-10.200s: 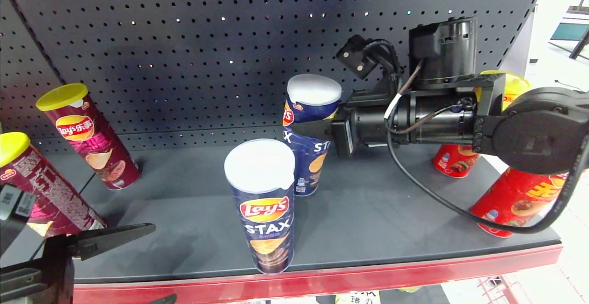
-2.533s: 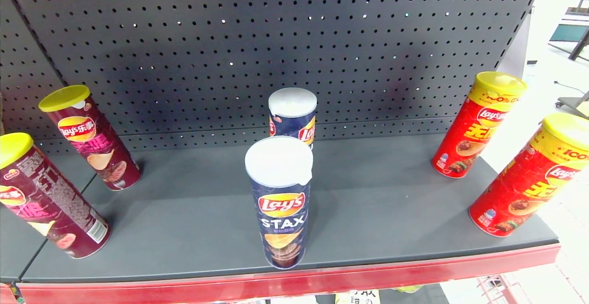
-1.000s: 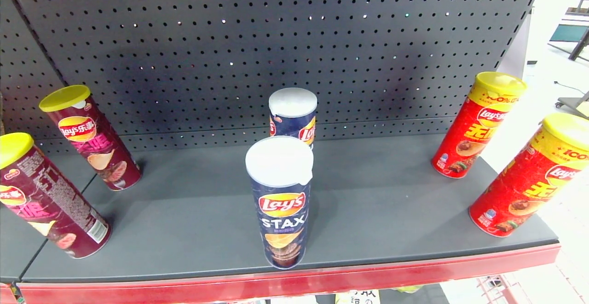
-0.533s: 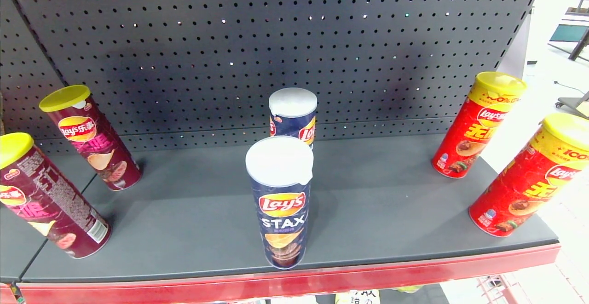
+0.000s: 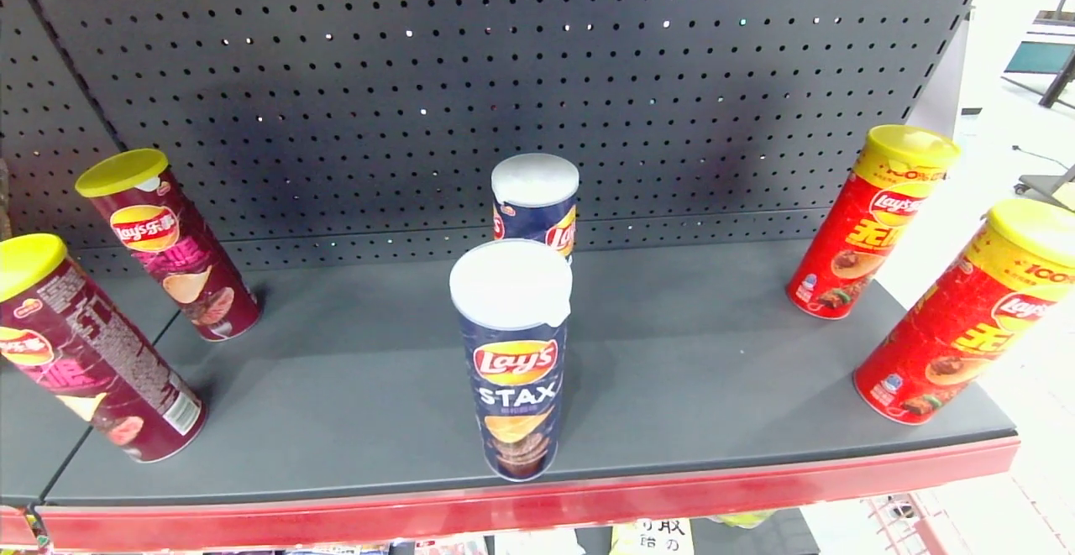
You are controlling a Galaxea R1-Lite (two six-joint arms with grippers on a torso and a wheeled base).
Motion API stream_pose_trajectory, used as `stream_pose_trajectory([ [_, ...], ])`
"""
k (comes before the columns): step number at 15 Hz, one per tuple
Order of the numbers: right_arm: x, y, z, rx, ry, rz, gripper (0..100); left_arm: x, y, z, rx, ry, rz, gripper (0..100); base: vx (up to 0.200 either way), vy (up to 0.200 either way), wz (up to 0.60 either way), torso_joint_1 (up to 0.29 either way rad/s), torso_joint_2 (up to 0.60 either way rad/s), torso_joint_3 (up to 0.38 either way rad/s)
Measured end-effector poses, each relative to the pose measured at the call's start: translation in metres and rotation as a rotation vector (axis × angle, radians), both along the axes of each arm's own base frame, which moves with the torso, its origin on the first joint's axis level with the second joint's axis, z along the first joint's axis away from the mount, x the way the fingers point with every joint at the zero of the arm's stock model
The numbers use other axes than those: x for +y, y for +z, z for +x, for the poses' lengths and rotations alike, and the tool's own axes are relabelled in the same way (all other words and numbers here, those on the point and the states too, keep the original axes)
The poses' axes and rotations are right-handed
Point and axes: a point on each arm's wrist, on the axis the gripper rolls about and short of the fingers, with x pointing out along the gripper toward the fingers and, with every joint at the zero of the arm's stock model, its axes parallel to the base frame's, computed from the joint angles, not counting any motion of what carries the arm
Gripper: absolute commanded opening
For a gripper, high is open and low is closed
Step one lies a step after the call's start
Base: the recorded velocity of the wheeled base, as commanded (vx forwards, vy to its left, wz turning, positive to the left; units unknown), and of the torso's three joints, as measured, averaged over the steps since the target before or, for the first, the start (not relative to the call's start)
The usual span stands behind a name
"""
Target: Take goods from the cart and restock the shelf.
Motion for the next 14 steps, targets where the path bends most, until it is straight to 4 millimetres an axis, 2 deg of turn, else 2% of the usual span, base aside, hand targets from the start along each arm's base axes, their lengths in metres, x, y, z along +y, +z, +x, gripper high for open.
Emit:
stream_pose_trajectory([
  [7, 0.000, 0.000, 0.000, 0.000, -0.001, 0.000, 100, 0.000, 0.000, 0.000, 0.001, -0.001, 0.001, 100, 0.000, 0.000, 0.00, 0.000, 0.00, 0.000],
  [10, 0.000, 0.000, 0.000, 0.000, 0.000, 0.000, 100, -0.002, 0.004, 0.000, -0.014, -0.094, 0.032, 100, 0.000, 0.000, 0.00, 0.000, 0.00, 0.000],
  [11, 0.000, 0.000, 0.000, -0.001, 0.000, -0.001, 100, -0.003, 0.014, -0.001, -0.044, -0.140, 0.019, 100, 0.000, 0.000, 0.00, 0.000, 0.00, 0.000],
  [14, 0.000, 0.000, 0.000, 0.000, 0.000, -0.004, 100, -0.004, 0.075, 0.002, -0.108, -0.234, -0.030, 100, 0.000, 0.000, 0.00, 0.000, 0.00, 0.000],
])
